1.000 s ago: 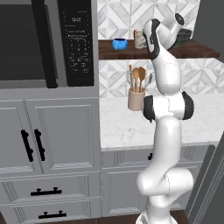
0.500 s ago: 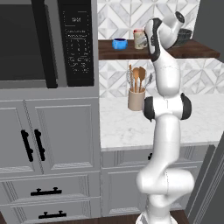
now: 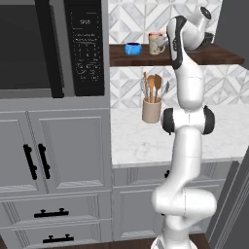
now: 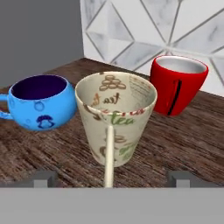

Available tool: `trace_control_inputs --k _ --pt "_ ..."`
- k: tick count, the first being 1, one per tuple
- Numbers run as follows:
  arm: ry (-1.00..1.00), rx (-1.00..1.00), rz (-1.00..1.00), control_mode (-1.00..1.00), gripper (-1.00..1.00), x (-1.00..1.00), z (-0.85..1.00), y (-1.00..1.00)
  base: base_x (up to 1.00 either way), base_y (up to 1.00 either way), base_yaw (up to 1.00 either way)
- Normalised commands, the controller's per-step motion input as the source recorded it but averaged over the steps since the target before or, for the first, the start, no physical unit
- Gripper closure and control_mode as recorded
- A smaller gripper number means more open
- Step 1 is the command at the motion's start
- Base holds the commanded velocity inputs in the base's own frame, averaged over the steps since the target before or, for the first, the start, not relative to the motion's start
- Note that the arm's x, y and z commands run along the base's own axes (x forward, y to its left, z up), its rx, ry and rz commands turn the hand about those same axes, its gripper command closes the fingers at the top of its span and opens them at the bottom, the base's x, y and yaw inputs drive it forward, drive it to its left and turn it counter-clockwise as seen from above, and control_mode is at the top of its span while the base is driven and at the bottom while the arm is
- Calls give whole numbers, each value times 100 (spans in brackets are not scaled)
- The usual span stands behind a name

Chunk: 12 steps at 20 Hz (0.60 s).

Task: Gather all objects into one cabinet and sort the glasses and bowls to opposite sides.

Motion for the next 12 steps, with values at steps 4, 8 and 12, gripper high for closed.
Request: trace_control_inputs --k 4,8,12 --pt "-1 0 -9 -100 -100 -95 0 -11 0 0 0" --pt "-10 0 -13 -100 -100 -100 0 -3 0 0 0" --pt "-17 0 -13 -100 -100 -100 -7 0 0 0 0"
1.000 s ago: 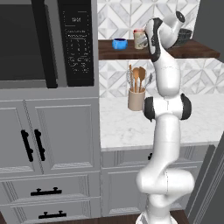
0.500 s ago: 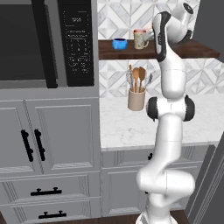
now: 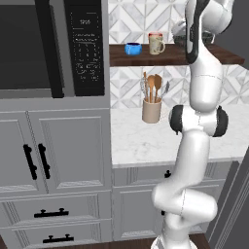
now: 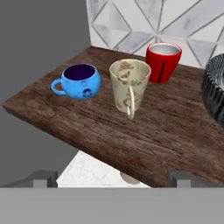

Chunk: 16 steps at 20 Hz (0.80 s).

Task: Gather all objects into one cabinet and sort the glasses and bowls to opposite sides.

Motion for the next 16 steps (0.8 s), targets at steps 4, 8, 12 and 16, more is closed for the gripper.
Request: trace_control_inputs --k 4,8,12,16 --pt "-21 0 -11 -100 -100 -100 -10 0 0 0 0" --pt "-22 0 -8 -100 -100 -100 -8 0 0 0 0" --pt "-20 0 -6 -100 -100 -100 -6 0 0 0 0" --pt "-20 0 -6 -100 -100 -100 -9 0 0 0 0"
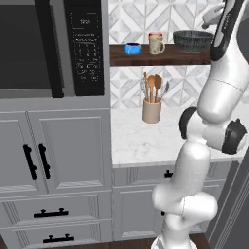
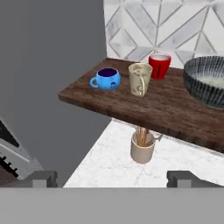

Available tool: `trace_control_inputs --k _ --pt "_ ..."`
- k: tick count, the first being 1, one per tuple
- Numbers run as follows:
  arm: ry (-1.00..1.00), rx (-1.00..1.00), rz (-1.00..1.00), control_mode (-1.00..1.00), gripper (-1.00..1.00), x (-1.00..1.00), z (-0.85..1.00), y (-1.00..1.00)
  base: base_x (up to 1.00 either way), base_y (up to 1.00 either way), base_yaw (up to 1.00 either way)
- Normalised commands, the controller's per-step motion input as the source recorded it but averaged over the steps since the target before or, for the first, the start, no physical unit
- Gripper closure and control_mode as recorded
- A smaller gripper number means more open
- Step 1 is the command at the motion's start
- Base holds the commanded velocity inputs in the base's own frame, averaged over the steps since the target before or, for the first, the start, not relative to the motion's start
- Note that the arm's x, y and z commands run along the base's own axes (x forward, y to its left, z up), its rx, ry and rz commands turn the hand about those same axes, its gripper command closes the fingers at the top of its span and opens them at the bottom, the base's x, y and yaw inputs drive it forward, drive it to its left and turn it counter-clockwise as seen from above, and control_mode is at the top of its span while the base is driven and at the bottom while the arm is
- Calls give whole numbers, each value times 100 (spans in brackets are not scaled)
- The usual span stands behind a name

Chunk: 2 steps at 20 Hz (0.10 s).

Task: Gather all objects into one cabinet and sort the glasses and bowls to opposite sides.

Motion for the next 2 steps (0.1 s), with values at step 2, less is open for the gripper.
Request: trace_control_inputs --k 2 --pt "-17 0 -4 -100 -100 -100 -15 0 0 0 0"
